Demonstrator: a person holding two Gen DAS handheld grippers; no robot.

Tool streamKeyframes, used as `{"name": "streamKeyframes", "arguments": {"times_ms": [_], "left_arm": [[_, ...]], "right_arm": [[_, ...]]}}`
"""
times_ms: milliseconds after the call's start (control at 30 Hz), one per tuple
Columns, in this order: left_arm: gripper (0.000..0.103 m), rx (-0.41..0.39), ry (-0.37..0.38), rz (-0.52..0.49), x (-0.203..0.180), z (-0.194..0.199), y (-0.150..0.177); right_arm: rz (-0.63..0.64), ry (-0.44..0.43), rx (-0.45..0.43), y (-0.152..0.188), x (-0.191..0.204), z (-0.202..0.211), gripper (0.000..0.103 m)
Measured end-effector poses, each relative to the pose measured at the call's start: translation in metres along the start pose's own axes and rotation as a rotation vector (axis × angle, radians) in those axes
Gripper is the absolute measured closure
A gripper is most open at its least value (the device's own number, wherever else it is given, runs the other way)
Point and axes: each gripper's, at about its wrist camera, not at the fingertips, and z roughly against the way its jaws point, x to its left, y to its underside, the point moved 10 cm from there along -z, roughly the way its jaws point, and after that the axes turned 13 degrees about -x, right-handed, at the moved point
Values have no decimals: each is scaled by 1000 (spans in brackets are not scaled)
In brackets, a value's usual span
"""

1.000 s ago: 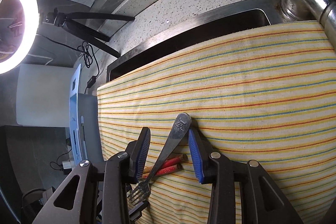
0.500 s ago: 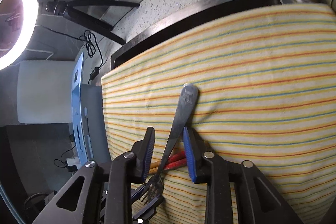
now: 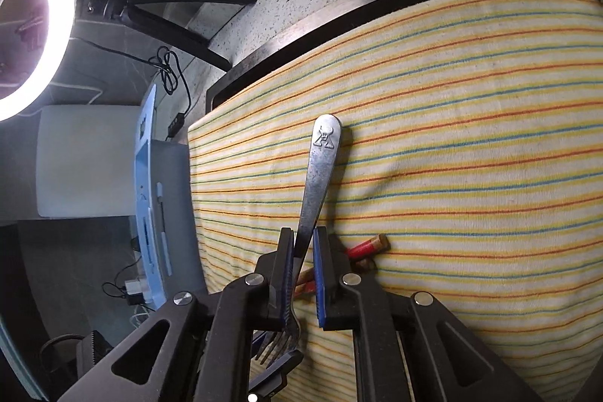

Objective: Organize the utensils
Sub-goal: 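Carry the metal fork into the blue basket and open the left gripper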

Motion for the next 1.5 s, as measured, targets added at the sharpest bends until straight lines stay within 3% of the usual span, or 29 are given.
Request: {"name": "streamKeyframes", "arguments": {"times_ms": [300,700,1000,1500], "left_arm": [[81,-65,-26,26,19,39,-10],[81,-128,-118,83,100,91,-11],[81,-105,-145,128,154,93,3],[81,-51,-151,168,192,80,18]], "right_arm": [[36,-90,-9,1,53,10,96],[130,-173,27,21,161,-31,97],[181,-137,65,37,203,-81,97],[262,-28,92,47,211,-128,95]]}}
